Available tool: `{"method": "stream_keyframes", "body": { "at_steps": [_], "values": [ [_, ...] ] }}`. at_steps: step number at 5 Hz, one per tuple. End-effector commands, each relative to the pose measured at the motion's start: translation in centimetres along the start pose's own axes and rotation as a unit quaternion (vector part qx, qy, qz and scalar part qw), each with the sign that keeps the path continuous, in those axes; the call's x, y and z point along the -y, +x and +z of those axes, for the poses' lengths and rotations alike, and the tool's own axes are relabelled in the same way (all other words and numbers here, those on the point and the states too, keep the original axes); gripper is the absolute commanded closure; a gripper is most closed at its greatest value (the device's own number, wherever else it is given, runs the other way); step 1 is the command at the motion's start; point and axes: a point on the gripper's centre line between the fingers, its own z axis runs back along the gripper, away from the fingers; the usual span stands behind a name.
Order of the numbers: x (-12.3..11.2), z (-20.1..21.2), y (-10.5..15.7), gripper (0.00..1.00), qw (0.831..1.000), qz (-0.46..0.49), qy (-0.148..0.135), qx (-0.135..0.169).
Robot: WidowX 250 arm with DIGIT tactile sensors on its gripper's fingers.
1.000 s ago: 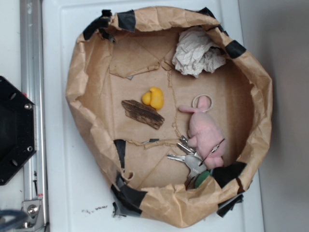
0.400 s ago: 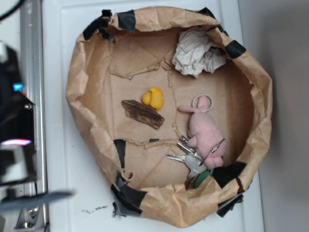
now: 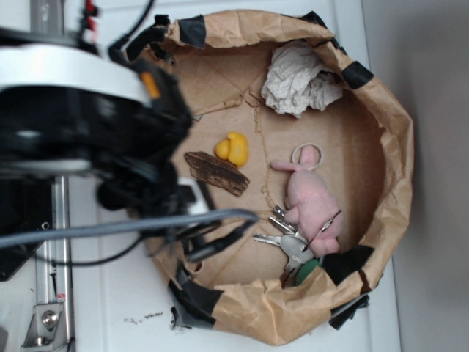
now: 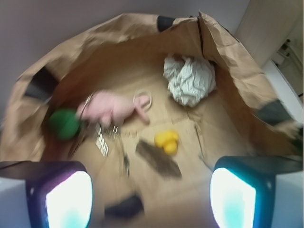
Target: Grab the white paper.
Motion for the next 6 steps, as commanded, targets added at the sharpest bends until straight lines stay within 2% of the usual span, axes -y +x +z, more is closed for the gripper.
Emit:
{"method": "stream_keyframes", "body": {
  "at_steps": [1, 2, 3, 4, 6],
  "values": [
    [-0.4, -6.5, 3.5, 0.00, 0.996, 0.071, 0.051, 0.030],
    [-1.3, -8.0, 5.3, 0.00, 0.994, 0.087, 0.067, 0.020],
    [-3.5, -8.7, 6.4, 0.00, 0.989, 0.113, 0.088, 0.021],
    [-4.2, -10.5, 7.0, 0.00, 0.987, 0.117, 0.110, 0.008],
    [-4.2, -10.5, 7.0, 0.00, 0.987, 0.117, 0.110, 0.008]
  ]
}}
